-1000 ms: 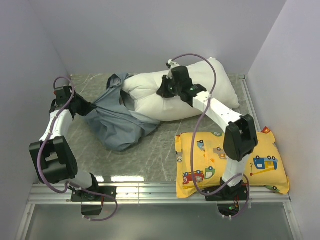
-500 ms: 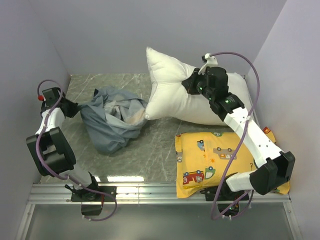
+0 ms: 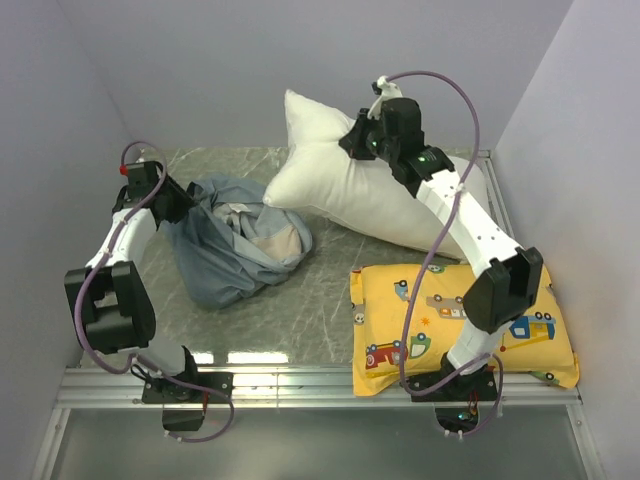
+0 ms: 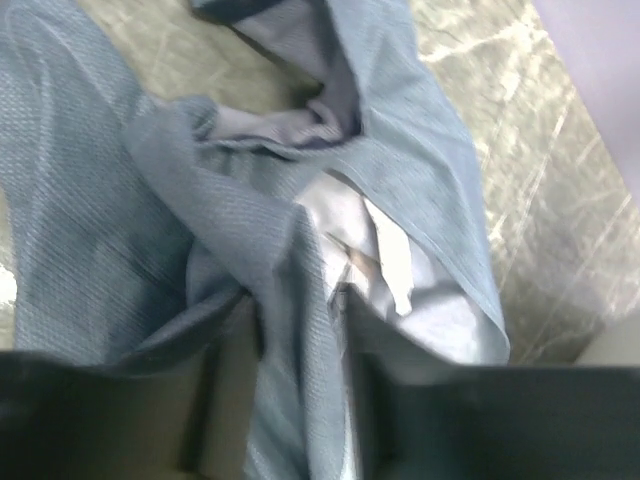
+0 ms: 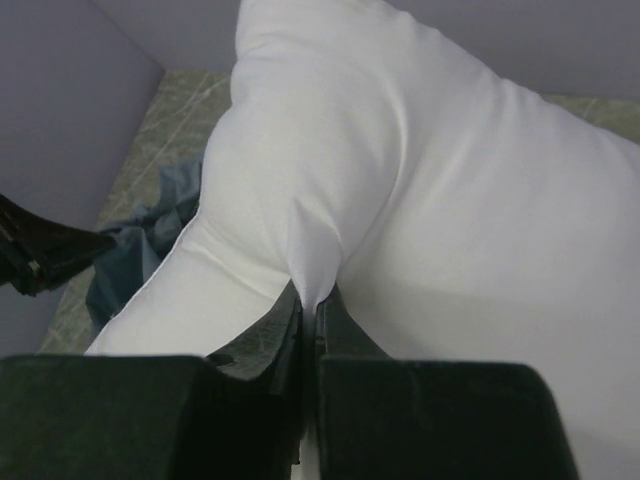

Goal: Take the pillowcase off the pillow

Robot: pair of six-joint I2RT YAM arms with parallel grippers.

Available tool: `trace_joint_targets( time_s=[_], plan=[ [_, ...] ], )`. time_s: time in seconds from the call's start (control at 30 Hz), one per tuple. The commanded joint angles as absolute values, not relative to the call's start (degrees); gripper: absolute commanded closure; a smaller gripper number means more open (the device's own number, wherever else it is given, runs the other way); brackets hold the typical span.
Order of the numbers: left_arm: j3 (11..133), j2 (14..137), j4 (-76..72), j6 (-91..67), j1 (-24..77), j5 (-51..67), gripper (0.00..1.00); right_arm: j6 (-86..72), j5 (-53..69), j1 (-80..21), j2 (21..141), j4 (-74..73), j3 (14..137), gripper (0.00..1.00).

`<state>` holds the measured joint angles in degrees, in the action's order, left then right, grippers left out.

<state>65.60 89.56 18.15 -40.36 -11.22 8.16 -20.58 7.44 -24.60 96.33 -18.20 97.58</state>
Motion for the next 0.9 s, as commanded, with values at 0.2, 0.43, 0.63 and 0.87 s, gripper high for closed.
trace_joint_targets(
  time_s=[0.2,0.43,0.63,0.87],
  plan=[
    [69.08,77.09,20.56,-35.16,-9.14,6.24,0.21,-19.86,6.34,-32.95,105.72,-12.13,111.01,1.00],
    [69.17,69.18,19.69,-32.78,-3.79,11.41,0.17,-24.08,7.21,-33.31,110.83,-8.26,108.55,0.54],
    [69.35,65.49,18.99,-30.68,4.72,10.30,0.17,-23.38,5.10,-33.22,106.53,-11.06,108.81,0.14],
    [66.89,59.69,19.51,-27.69,7.56,8.53,0.15,-24.61,3.70,-31.29,89.67,-12.13,94.60,0.10]
  ],
)
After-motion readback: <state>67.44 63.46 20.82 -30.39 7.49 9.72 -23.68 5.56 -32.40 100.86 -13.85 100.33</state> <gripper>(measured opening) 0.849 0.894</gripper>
